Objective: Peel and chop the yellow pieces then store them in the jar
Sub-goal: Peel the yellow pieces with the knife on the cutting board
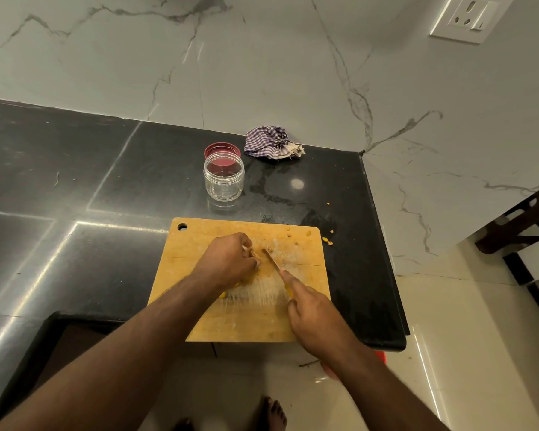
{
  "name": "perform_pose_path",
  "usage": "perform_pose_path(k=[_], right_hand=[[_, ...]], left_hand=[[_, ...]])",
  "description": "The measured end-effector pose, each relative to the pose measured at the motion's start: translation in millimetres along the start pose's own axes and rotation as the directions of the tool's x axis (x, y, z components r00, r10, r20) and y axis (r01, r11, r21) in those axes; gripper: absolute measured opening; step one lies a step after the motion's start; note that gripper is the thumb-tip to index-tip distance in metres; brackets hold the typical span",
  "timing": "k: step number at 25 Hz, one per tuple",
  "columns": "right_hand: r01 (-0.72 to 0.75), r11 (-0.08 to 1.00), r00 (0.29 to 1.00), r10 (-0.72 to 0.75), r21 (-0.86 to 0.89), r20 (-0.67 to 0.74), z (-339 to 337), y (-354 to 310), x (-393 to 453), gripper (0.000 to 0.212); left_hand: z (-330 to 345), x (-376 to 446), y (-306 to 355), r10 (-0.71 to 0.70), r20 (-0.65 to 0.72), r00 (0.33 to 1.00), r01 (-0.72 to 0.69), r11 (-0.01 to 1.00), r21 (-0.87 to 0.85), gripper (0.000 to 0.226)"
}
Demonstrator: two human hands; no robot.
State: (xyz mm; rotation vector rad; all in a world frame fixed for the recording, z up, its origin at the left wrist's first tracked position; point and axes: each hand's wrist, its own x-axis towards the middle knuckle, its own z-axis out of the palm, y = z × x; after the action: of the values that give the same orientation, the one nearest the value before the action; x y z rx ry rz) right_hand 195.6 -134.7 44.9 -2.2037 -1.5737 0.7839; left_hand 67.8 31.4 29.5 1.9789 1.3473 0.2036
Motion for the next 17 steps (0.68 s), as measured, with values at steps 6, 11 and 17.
perform_pose_path(k=[6,11,17], right_hand=[[-0.01,1.0,0.999,0.01,-0.01,-0.037,-10.7,10.4,7.6,0.055],[-0.115,0.993,0.985,0.117,0.019,-0.125,-18.2,22.6,18.2,0.054],[-0.039,0.999,0.998,0.04,0.019,-0.043,-14.6,16.1,15.2,0.053]], left_hand=[[-2.2,1.6,-3.1,0.132,-0.015,0.991,-0.129,0.981,0.146,0.025],[-3.2,3.7,-0.7,0.109,-0.024,0.994,-0.103,0.98,0.168,0.018],[-4.4,4.5,1.5,0.075,0.072,0.995,-0.078,0.997,0.026,0.048]])
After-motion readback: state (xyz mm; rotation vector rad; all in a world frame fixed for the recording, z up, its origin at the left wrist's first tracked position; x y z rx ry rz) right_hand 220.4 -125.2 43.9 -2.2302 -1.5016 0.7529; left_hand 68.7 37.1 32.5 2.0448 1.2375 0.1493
